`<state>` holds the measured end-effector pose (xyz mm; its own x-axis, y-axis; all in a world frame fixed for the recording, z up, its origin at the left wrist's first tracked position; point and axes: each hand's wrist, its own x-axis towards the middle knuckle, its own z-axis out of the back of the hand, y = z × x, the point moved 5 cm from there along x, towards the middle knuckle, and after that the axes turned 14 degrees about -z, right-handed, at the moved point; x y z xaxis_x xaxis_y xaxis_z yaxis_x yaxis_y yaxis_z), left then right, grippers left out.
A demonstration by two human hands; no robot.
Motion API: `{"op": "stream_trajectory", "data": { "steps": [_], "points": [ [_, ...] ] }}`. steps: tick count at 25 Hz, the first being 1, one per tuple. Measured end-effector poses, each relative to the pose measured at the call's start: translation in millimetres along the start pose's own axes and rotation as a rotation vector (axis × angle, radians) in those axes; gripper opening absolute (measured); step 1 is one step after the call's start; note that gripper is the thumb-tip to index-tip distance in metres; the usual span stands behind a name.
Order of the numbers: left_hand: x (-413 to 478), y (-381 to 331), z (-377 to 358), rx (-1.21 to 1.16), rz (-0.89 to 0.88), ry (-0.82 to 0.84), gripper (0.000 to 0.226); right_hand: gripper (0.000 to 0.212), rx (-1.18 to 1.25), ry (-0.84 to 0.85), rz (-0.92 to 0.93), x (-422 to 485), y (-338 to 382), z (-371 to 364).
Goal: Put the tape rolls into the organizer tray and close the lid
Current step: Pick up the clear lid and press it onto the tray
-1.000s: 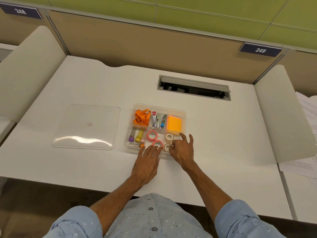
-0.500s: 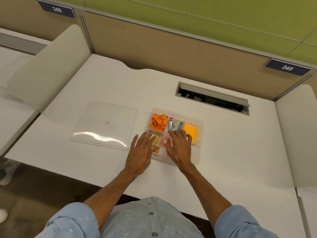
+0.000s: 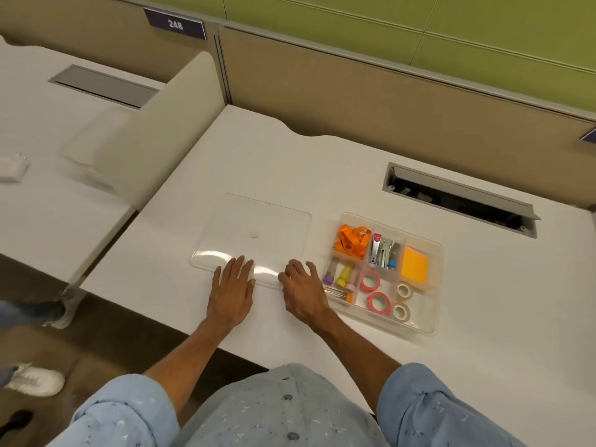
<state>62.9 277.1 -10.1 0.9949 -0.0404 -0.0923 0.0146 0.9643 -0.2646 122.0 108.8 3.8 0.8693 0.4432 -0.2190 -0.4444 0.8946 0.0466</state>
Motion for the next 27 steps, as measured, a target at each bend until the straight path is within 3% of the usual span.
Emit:
{"op": "stream_trajectory", "data": {
  "steps": [6, 11, 13, 18, 20, 23, 27],
  "points": [
    [1.7, 10.1, -6.9, -0.017, -0.022, 0.078, 0.064, 0.037, -0.019, -0.001, 0.0, 6.5, 12.0, -3.9],
    [6.9, 3.7, -5.4, 0.005, -0.086, 0.054, 0.077, 0.037, -0.019, 0.003, 0.038, 11.4, 18.7, 1.2],
    [12.4, -0.5, -1.3, 0.026, -0.145, 0.033, 0.071, 0.039, 0.023, -0.029, 0.052, 12.6, 19.2, 10.3],
    [23.2, -3.5, 28.4, 0.016, -0.104, -0.292, 0.043, 0.028, 0.199, -0.21, 0.13, 11.8, 14.5, 37.3],
    [28.9, -3.2, 41.6, 0.036, -0.111, -0.414, 0.034, 0.03, 0.299, -0.2, 0.132, 13.5, 7.5, 47.1],
    [38.6, -5.4, 64.1, 0.04, -0.105, -0.552, 0.03, 0.049, 0.355, -0.174, 0.056, 18.5, -15.2, 61.2],
    [50.5, -20.3, 92.6, 0.039, -0.119, -0.647, 0.027, 0.039, 0.304, -0.231, -0.08, 28.9, -43.5, 77.4]
  ]
}}
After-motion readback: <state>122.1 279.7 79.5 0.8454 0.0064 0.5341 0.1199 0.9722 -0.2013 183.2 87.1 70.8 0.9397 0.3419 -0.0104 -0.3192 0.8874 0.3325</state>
